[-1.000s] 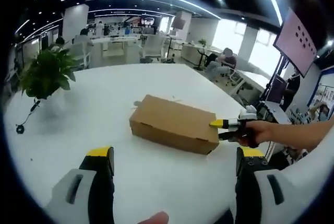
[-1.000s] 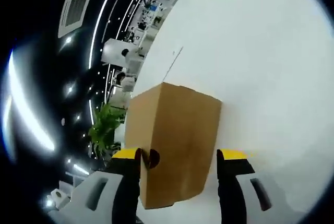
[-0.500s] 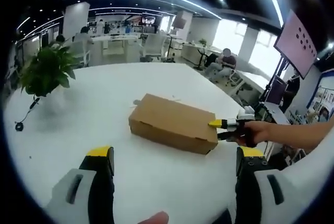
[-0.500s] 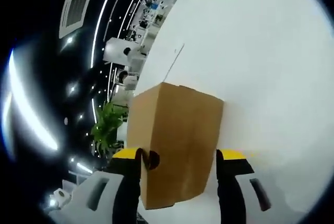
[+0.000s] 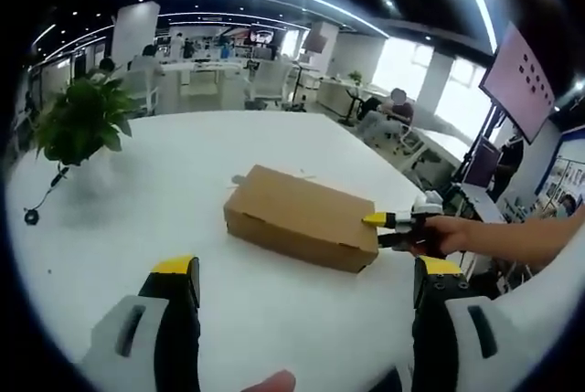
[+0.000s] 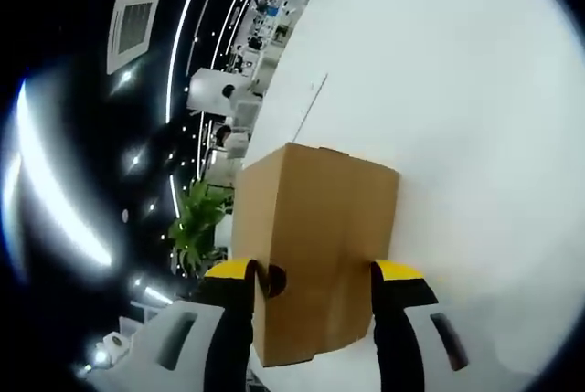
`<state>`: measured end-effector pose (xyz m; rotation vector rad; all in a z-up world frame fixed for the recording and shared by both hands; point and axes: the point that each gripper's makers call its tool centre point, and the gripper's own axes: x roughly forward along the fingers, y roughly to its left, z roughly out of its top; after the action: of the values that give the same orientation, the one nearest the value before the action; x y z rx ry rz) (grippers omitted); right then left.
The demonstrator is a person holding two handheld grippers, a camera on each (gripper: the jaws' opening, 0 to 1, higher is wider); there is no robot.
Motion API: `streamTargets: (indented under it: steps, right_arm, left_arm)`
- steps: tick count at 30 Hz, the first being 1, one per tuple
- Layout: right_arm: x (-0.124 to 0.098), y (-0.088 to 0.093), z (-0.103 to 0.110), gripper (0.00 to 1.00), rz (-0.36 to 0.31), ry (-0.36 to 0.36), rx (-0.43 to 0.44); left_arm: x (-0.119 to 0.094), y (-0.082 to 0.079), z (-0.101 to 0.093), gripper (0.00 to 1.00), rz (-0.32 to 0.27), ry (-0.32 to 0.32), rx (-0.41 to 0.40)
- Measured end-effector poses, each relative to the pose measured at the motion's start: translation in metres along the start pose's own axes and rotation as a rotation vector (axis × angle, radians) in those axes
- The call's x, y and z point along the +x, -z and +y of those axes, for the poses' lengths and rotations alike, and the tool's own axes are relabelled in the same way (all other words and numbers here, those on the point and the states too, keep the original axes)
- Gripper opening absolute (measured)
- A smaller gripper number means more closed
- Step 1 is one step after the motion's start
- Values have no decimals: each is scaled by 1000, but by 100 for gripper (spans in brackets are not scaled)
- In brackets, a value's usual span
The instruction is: Operate the shoe box by opening the lid, removing the specified soft item, and placing it in the target area until the item is outside and the box remains undamaged.
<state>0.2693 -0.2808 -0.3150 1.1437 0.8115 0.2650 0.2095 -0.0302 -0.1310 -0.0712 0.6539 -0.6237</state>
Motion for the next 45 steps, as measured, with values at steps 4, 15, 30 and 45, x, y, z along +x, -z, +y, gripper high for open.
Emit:
streamTargets:
  steps: [4, 15, 30, 45]
  right_arm:
    - [-1, 1, 1, 50, -1, -1, -2]
    - [-4, 2, 5, 48, -2, 18, -10]
    - [-6, -4, 4, 42, 11, 41, -7]
    - [-14, -2, 12, 32, 24, 27, 10]
  left_arm:
    - [1, 0, -3, 99, -2, 6, -2]
    - [2, 1, -8, 99, 0, 17, -1]
    - [2, 2, -11, 99, 1, 28, -2]
    - [3, -1, -13, 99, 2, 36, 8]
